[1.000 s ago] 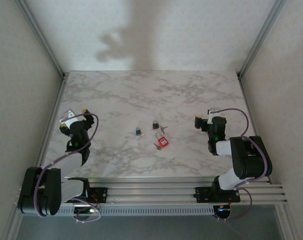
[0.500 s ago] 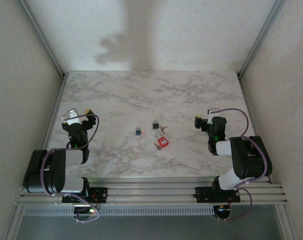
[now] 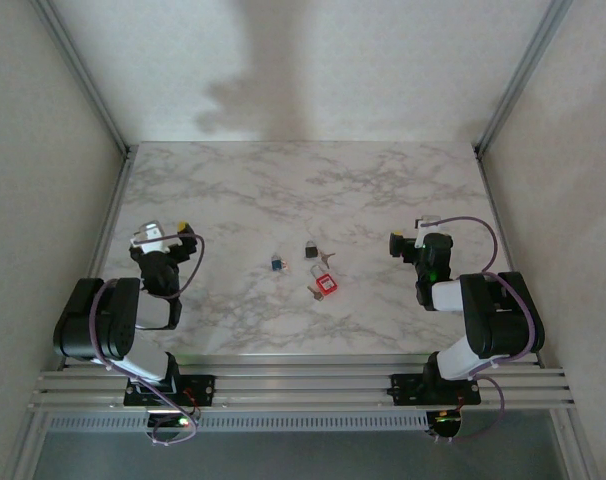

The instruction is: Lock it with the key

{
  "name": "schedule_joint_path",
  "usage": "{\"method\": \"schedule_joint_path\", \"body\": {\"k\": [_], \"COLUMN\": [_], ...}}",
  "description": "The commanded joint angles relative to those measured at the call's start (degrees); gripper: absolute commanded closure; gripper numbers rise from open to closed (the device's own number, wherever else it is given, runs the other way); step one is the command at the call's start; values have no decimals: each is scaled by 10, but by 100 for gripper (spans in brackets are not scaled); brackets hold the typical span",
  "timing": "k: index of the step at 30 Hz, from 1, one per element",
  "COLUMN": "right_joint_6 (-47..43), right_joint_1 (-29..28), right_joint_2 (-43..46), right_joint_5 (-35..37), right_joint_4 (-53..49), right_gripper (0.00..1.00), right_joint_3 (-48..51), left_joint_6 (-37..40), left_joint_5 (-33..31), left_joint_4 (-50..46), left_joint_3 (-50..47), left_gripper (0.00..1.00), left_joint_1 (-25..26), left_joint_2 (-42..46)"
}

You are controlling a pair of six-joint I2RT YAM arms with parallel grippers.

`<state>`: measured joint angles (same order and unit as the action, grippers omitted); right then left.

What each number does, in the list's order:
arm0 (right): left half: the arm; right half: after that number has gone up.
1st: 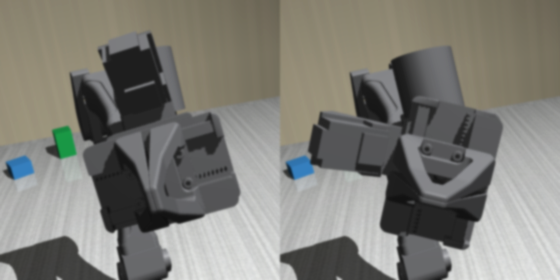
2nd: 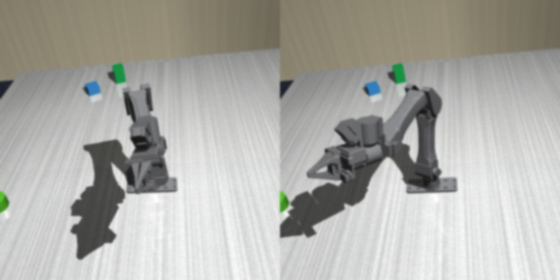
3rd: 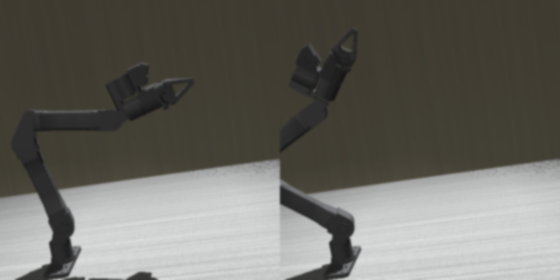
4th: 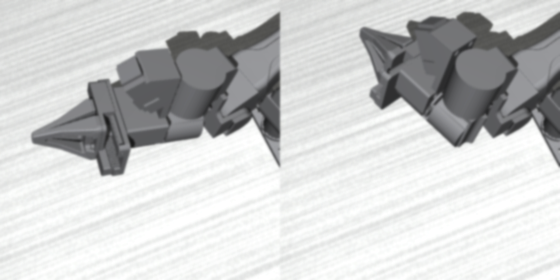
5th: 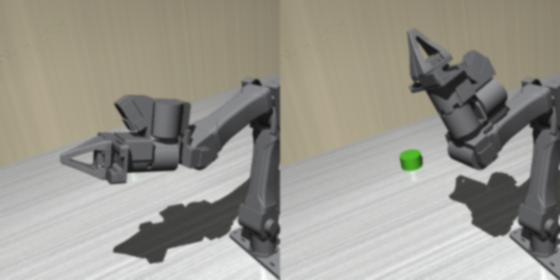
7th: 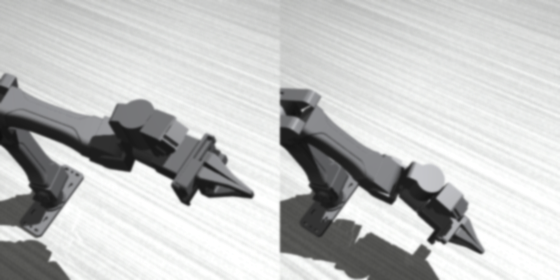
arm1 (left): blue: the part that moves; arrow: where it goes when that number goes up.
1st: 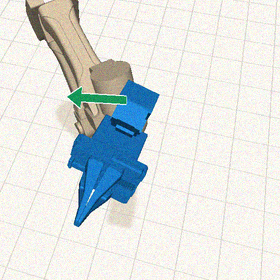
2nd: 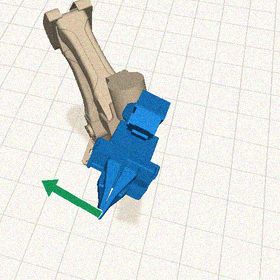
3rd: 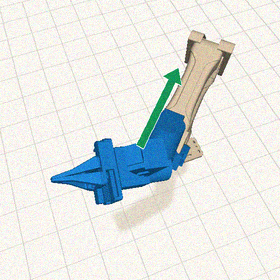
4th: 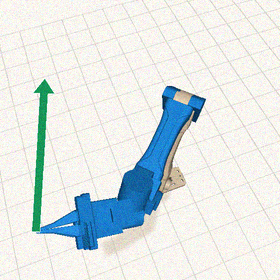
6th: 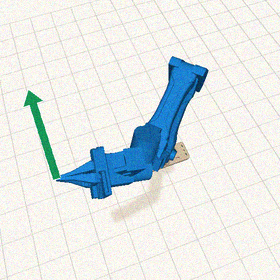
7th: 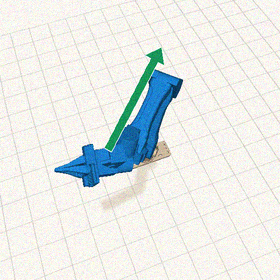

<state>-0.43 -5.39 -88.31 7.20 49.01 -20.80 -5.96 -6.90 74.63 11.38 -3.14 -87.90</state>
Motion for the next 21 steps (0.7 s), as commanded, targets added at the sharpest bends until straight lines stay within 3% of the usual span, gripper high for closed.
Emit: {"method": "schedule_joint_path", "body": {"k": [1,19,21], "right_joint_6": [5,5,5], "right_joint_1": [2,2,2], "right_joint_2": [-2,-2,-2], "right_joint_5": [-10,-10,-10], "right_joint_4": [4,4,4], "right_gripper": [1,1,1], "right_joint_3": [-11,-12,-12], "left_joint_6": [9,12,32], "left_joint_5": [-10,-11,41], "left_joint_4": [28,25,11], "left_joint_3": [-2,0,11], "left_gripper": [1,1,1], "left_joint_1": [4,7,6], "left_joint_2": [-2,-2,-4]}}
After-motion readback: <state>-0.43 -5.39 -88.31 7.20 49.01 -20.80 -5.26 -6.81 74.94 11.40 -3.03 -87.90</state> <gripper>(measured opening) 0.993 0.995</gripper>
